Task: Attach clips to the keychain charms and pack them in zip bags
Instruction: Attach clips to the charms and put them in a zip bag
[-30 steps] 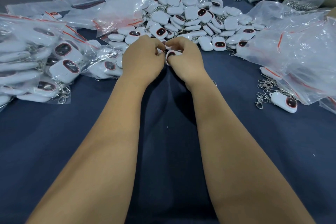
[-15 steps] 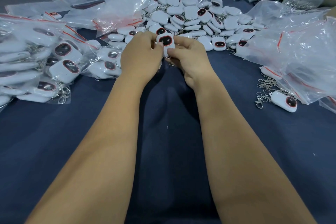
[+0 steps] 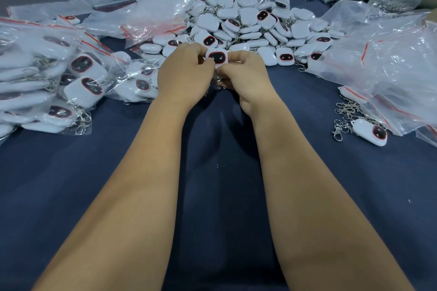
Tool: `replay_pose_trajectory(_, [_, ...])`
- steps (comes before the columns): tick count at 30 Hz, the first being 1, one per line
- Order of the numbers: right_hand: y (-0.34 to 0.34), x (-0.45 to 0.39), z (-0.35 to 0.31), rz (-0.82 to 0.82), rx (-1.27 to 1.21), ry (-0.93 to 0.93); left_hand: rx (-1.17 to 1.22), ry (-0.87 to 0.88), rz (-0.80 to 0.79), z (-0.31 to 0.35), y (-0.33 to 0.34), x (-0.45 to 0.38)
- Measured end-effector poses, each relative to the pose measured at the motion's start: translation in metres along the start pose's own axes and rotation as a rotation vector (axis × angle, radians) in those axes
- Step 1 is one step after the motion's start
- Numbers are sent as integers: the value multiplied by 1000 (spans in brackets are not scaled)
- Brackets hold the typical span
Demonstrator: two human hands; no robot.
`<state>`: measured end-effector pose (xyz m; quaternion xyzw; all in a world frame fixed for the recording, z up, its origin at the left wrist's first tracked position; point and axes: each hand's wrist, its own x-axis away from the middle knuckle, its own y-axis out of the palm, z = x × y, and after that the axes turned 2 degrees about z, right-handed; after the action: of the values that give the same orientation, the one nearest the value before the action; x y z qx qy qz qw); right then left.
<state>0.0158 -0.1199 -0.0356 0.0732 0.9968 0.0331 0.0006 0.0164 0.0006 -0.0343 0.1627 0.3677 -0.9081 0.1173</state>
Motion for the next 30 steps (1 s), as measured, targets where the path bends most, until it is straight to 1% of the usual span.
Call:
replay_pose_trajectory(6, [0,0,-1,-19,23,7,12,-10,13,0,1,1])
replay_pose_trajectory(11, [2,3,-5,-57,-25,34,26,0,14,1,0,1])
replay_pose_trajectory(14, [1,4,-6,-50,-51,24,26,10,4,1,-1,2])
replay_pose_trajectory(21, [2,4,-4,-27,-3,-38,38,8,-19,2,-3,3])
replay_pose_trajectory(30, [3,6,-5,-45,-27,-10,1,55,-3,0,-1,2])
